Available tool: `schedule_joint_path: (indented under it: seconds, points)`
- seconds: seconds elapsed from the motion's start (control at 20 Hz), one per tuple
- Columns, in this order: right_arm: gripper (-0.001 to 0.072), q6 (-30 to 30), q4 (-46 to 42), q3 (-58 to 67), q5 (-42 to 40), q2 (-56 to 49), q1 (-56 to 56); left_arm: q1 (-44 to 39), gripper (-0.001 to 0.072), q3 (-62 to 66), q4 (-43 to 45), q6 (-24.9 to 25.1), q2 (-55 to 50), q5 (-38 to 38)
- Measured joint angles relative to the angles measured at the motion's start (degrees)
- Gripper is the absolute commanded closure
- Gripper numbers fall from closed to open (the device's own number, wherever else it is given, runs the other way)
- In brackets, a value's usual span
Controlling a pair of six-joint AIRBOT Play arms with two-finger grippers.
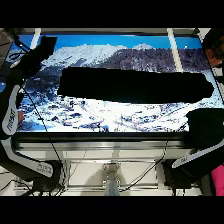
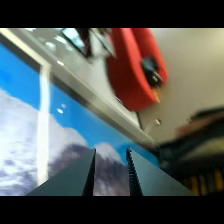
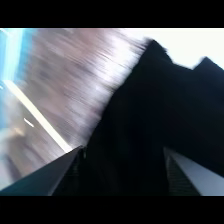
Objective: Fold the clothes and pants, and hang the long-sleeved shirts on hangers.
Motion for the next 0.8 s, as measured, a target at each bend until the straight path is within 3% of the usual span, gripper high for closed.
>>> schedule_joint_path:
  seconds: [0.15,0.25,0.35,0.4,0.8]
  points:
    - [0.0019,-4.2,-1.0,0.1,9.7,-0.5,-4.5,-5.7,0.0472,0.4,4.7,1.2,1.2,-3.4]
    - [0.0018,-5.8,-1.3,0.1,13.8,-1.5,-6.2,-10.9,0.0337,0.5,9.0,-0.4,1.5,-4.0]
    - [0.0018,-6.7,-1.4,0.0,16.3,-3.0,-7.1,-16.5,0.0317,0.5,12.9,-1.8,1.7,-3.1]
    - [0.0018,-7.0,-1.4,-0.1,17.1,-3.8,-7.4,-19.4,0.0265,0.5,14.5,-2.1,1.7,-1.8]
    - [0.0021,-9.3,3.5,-0.2,16.1,-10.7,-8.0,-37.0,0.0267,0.6,18.0,-3.7,-1.2,14.2]
